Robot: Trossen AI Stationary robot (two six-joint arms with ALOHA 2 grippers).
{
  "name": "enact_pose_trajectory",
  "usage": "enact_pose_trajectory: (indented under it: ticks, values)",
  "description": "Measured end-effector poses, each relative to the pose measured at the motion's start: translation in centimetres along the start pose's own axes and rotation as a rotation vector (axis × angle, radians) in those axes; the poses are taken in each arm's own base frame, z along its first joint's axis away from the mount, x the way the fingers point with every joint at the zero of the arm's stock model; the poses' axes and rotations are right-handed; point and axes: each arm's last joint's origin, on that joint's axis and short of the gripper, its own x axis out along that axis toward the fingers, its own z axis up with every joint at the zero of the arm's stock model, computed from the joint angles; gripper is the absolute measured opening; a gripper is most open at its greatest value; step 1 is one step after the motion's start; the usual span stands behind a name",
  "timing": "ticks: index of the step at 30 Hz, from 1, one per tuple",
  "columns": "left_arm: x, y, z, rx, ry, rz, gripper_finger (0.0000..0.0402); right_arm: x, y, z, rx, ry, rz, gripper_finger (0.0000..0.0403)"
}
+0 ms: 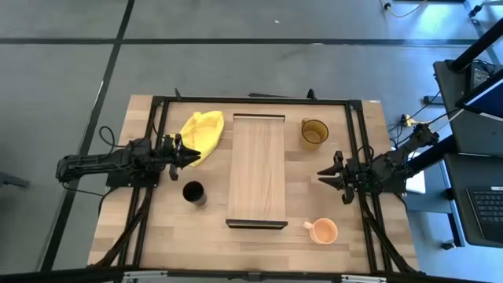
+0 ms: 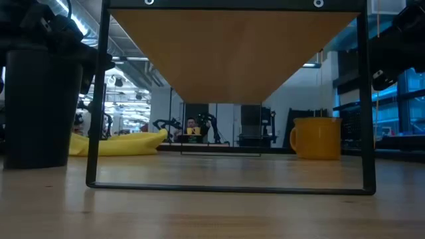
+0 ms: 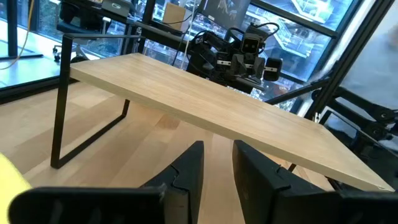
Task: Stack small to large cups/mugs on shelf
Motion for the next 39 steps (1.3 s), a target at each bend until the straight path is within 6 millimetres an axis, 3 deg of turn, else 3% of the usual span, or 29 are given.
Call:
enact_pose_trajectory:
  ticks: [39]
  values:
    - [0.0,-0.01,0.01,0.0,0.0,0.0,0.008,0.0,0.0,0.0,0.08,0.0,0.0,0.0103]
